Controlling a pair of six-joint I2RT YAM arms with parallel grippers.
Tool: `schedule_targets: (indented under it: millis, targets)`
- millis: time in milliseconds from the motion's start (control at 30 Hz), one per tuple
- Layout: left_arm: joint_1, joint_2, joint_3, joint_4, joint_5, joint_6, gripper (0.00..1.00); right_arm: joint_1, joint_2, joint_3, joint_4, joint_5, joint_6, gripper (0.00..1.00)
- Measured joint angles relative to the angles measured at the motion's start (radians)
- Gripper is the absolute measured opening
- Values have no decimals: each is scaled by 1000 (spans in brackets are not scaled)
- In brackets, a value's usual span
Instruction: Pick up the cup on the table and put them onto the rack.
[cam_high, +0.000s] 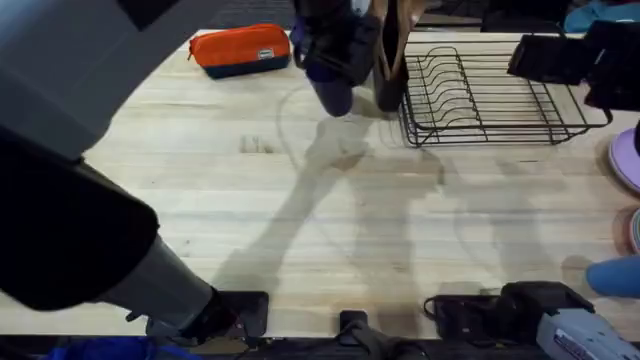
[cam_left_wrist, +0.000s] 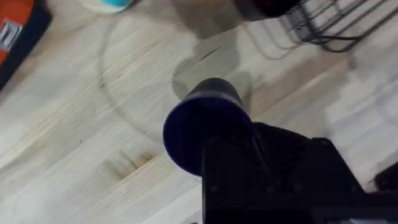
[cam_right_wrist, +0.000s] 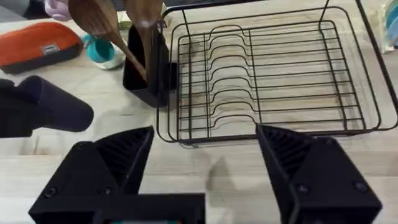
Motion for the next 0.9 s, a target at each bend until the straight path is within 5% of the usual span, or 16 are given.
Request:
schedule_targets:
  millis: [533, 900]
  targets:
    - [-252, 0, 61, 135, -2, 172, 39, 0, 0, 0, -74, 0, -12, 997]
    - [-282, 1, 61, 295, -3, 199, 40, 0, 0, 0, -92, 1, -35, 996]
